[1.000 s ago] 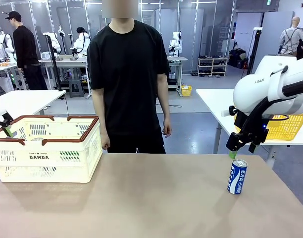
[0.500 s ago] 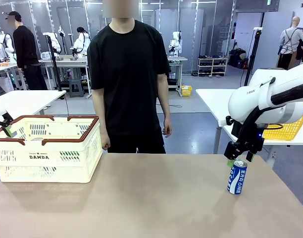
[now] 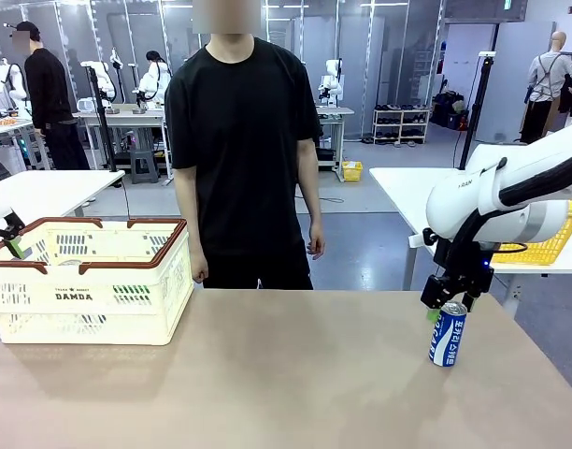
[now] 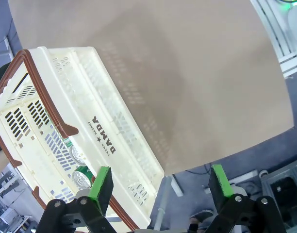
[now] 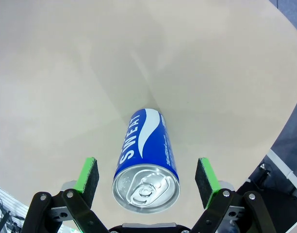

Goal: Place the drinks into the Shopping basket.
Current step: Pick up one drink and place it into the Shopping basket.

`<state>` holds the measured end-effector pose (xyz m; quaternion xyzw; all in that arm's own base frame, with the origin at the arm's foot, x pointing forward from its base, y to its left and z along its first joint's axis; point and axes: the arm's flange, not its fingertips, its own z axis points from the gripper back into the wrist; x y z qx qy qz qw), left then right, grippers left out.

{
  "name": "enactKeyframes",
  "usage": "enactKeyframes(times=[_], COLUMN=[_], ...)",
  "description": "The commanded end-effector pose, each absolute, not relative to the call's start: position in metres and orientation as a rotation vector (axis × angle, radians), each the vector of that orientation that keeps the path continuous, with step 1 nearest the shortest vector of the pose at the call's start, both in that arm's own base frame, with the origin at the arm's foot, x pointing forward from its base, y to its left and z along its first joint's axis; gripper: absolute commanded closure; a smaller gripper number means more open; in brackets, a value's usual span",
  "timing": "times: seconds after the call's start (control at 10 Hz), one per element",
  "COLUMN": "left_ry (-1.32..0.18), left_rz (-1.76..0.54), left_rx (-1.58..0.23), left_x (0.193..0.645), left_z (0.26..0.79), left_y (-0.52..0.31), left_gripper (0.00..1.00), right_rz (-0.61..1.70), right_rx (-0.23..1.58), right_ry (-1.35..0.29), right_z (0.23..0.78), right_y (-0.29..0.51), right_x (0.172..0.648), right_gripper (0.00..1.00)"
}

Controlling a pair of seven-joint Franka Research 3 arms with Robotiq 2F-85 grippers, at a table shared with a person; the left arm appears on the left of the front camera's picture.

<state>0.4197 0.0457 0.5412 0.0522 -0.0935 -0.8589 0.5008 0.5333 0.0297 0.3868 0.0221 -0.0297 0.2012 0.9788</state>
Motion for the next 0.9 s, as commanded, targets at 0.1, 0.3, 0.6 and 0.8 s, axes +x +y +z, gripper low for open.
enactKeyframes(times=[0.1,0.3,0.6,0.8], left_ry=[-0.234,-0.234,-0.234,-0.234], left_rz=[-2.066,-2.066,-2.066,-2.066], left_rx=[0.122,0.122,0.122,0.122], left_x=[0.4169,0.4169,0.4169,0.4169], left_z=[0.5414,0.5414,0.5414,0.5414], left_y=[0.0459,0.0459,0.0459,0.0459], left_gripper=[0.00,0.00,0.00,0.00], right_rz=[0.433,0.428,0.419,0.422], right_rx=[0.066,0.052,0.039,0.043], right_ry=[-0.064,-0.061,-0.050,-0.045], right_z=[0.3834,0.3812,0.3796,0.3776], right_y=[0.0296,0.0298,0.0282,0.0277], right_x=[0.5391,0.5396,0.5370,0.5356], right_gripper=[0.00,0.00,0.00,0.05])
